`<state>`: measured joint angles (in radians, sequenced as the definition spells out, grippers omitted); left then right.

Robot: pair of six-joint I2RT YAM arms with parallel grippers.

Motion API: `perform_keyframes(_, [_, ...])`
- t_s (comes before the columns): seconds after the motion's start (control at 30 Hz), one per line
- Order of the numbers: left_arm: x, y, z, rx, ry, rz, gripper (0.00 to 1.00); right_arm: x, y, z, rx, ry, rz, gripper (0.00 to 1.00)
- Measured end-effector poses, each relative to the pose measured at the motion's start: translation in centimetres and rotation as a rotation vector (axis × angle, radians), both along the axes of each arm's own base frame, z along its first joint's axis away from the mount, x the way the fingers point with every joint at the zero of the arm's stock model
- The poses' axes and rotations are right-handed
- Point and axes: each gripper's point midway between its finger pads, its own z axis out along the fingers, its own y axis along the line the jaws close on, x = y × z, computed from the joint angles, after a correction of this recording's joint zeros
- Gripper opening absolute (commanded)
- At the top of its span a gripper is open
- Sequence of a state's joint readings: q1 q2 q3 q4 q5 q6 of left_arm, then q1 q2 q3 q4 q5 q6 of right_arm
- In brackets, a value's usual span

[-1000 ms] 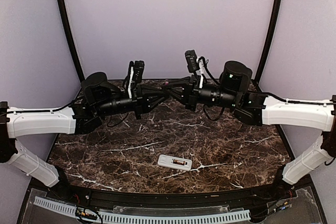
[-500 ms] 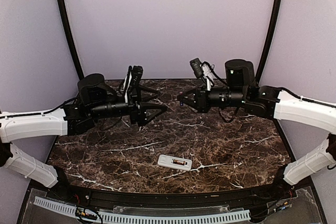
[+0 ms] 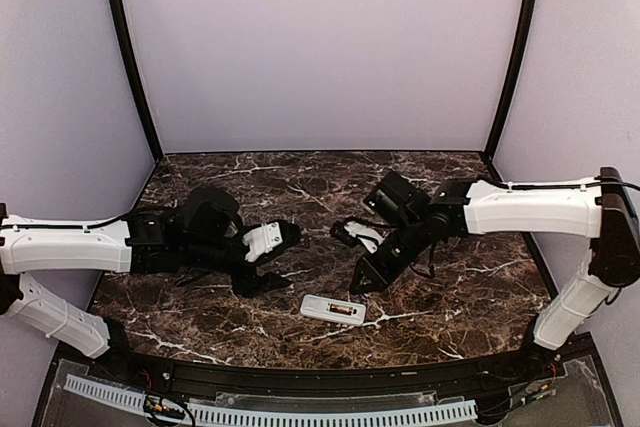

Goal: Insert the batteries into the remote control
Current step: Place the battery at the center of the board.

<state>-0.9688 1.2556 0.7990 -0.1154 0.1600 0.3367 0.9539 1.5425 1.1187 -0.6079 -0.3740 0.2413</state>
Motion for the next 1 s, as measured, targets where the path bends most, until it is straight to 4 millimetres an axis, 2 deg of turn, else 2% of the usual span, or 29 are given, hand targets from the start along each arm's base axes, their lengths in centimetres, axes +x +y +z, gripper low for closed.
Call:
perform_keyframes(0.07, [0.0,0.6,-1.0,0.040,0.000,0.008,0.66,-0.8,0.7,-1.2,-0.042,0.038,0.044,0.00])
perform_keyframes(0.27, [-0.2,1.8,-2.7,0.101,-0.005,0.014,0.67,-1.3,3.1,-2.3,-0.054,0.084,0.117,0.00])
perform_keyframes(0.4, [-0.3,2.0,-2.3,0.095,-0.026,0.008,0.67,-1.3,2.5,-3.1,-0.102,0.095,0.109,0.00])
perform_keyframes(0.5, [-0.2,2.0,-2.0,0.089,-0.038,0.003,0.69,-0.8,1.4,-3.1,-0.128,0.081,0.063,0.00])
perform_keyframes(0.7, [-0.3,2.1,-2.2,0.090,-0.045,-0.005,0.70,1.2,-4.0,-3.7,-0.268,0.078,-0.157,0.00])
perform_keyframes(0.87, [-0.4,2.1,-2.1,0.086,-0.048,-0.007,0.71,2.5,-7.8,-5.8,-0.412,0.092,-0.306,0.00])
perform_keyframes(1.0, [-0.4,2.1,-2.1,0.085,-0.049,-0.008,0.71,2.9,-9.2,-8.5,-0.525,0.110,-0.338,0.00])
